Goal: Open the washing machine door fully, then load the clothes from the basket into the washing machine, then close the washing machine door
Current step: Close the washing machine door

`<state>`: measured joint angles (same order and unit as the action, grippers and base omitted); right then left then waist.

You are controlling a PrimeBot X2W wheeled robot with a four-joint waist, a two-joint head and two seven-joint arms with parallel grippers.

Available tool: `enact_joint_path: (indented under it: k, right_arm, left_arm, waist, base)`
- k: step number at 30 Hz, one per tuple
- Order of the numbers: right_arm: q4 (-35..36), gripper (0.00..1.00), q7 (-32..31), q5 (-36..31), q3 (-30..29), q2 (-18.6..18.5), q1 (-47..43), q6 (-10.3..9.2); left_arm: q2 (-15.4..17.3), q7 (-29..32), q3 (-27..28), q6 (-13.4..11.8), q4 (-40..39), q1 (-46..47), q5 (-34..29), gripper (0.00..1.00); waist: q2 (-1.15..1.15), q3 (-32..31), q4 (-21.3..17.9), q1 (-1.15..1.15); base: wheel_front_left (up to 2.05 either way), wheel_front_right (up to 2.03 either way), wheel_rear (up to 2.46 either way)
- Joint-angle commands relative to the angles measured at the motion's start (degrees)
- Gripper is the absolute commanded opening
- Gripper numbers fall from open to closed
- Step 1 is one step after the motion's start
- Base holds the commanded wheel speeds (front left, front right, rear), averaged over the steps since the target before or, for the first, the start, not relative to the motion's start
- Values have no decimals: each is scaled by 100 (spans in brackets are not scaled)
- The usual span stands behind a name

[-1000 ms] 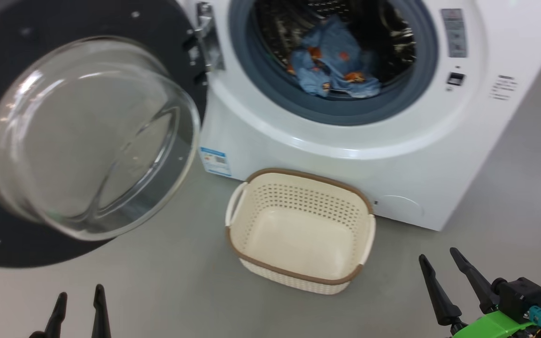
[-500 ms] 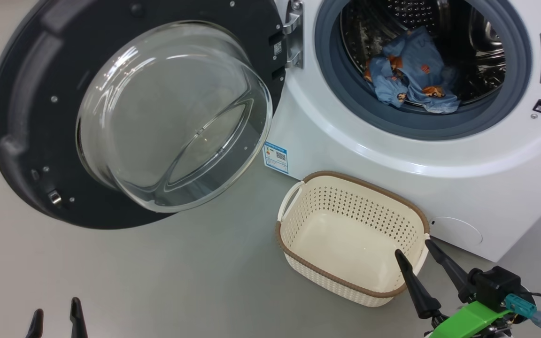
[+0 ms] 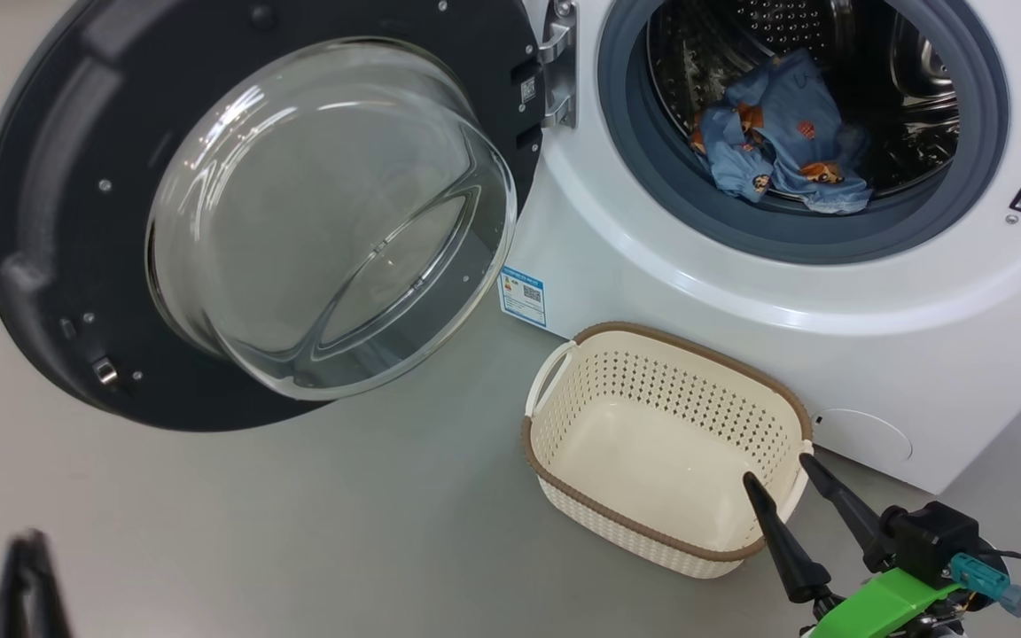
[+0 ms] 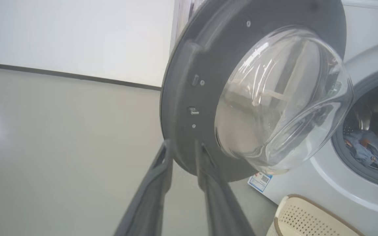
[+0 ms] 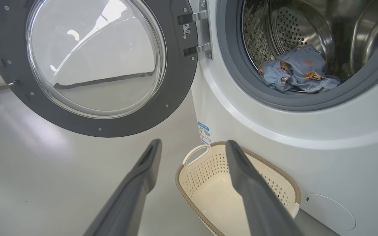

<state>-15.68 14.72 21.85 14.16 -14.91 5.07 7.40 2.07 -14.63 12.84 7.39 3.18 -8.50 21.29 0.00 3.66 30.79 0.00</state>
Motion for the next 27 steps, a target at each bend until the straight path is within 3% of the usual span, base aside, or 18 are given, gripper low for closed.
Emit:
enact_joint_path:
  k: [1,4,10,16,20,27]
  right_arm:
    - [131,100,28,41,64,-50,86,9]
    - [158,100,28,19,-5,-24,19,9]
    - [250,100,28,-51,-234,39,-141,9]
    - [351,100,28,-118,-273,40,-146,9]
    - [364,100,28,-110,-246,-12,-46,9]
    - [394,100,28,-116,-187,-95,105,9]
  left_arm:
    - [82,-37,370,5,-373,435,-53,0]
    - [294,-37,559,7,-780,806,-3,0]
    - [1371,-37,660,9,-811,1824,835,0]
    - [2354,-37,913,9,243,3089,2303,0]
    - [2964,3,683,9,1226,3767,3333,0]
    - [3760,1375,7,9,2569,4548,5019,0]
  waist:
    - [0,10,-12,0]
    - [0,25,-34,0]
    - [0,99,-81,0]
    - [0,313,-243,0]
    - [0,456,-354,0]
    - [0,670,-489,0]
  base:
    - [0,0,0]
    - [0,0,0]
    - [0,0,0]
    - [0,0,0]
    - [0,0,0]
    - [0,0,0]
